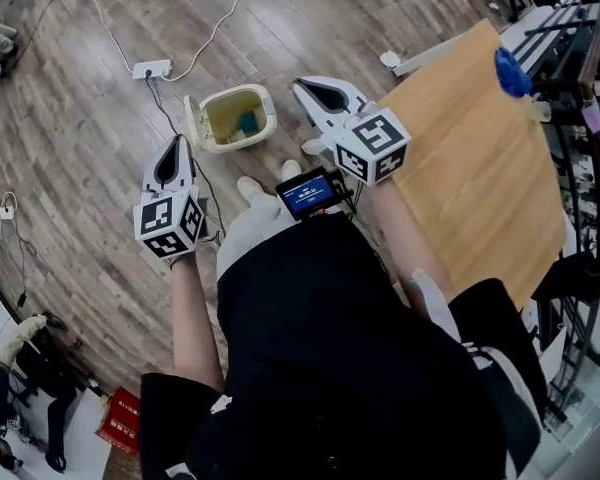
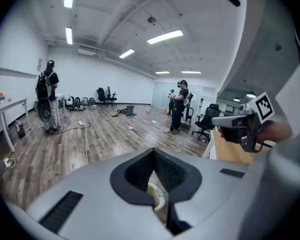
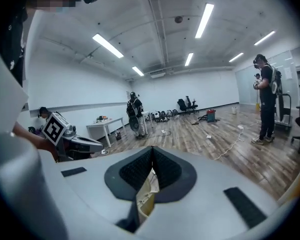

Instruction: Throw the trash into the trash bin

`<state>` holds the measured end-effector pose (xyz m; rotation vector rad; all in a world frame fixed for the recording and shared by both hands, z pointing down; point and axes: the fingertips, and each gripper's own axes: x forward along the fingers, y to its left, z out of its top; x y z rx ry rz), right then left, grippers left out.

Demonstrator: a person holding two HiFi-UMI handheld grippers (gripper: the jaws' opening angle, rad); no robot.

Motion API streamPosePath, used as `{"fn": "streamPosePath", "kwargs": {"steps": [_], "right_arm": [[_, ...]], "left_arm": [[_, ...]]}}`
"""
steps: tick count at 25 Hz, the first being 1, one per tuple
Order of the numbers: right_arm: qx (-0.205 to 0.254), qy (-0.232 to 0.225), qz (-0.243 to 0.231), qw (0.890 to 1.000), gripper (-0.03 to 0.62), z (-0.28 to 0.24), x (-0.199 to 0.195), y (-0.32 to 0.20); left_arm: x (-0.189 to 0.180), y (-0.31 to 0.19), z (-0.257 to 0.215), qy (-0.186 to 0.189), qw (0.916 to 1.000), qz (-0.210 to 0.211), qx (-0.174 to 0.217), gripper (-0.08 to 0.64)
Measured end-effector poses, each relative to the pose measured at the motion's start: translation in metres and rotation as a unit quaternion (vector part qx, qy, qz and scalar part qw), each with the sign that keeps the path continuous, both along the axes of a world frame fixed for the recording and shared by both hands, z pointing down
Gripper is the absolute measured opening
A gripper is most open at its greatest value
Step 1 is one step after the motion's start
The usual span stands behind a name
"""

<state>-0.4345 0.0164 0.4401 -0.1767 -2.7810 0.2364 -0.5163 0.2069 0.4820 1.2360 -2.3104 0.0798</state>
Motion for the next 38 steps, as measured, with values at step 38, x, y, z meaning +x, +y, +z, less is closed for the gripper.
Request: {"fn": "streamPosePath", "kwargs": {"steps": [38], "right_arm": [[0.034, -0.122, -0.025, 0.992, -0.003, -0.096, -0.039, 0.034]], "left_arm": [[-0.022, -0.017, -0.11, -0.112, 0.9857, 0.034, 0.122, 0.008]]}}
